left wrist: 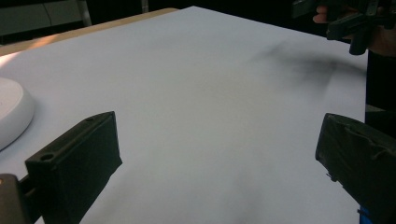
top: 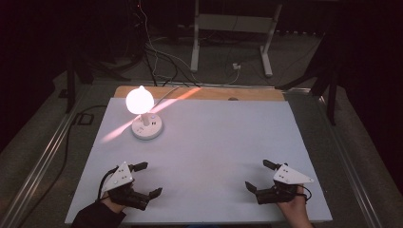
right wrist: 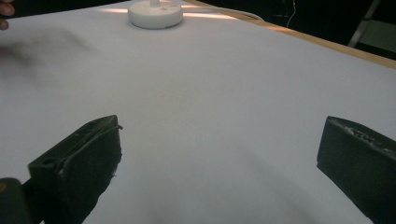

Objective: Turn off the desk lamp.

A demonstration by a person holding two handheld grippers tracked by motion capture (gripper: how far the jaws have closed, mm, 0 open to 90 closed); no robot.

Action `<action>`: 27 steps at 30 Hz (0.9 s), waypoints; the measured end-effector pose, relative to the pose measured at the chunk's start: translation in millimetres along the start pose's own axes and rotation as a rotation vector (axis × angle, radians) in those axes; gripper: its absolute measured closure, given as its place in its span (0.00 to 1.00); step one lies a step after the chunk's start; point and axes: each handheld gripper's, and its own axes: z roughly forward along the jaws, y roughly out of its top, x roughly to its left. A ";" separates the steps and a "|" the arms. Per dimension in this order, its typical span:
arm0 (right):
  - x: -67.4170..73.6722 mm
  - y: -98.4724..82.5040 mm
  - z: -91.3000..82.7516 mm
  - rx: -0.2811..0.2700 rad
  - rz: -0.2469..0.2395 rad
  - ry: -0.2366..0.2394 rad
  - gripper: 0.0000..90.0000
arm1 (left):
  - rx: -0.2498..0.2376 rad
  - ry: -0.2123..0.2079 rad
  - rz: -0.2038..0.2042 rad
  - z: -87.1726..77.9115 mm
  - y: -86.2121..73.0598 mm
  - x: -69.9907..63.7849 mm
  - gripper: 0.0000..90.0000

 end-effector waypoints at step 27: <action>2.4 2.1 -0.5 -0.020 -0.017 0.000 0.00 | 0.023 0.011 0.062 -0.3 5.6 -8.5 0.01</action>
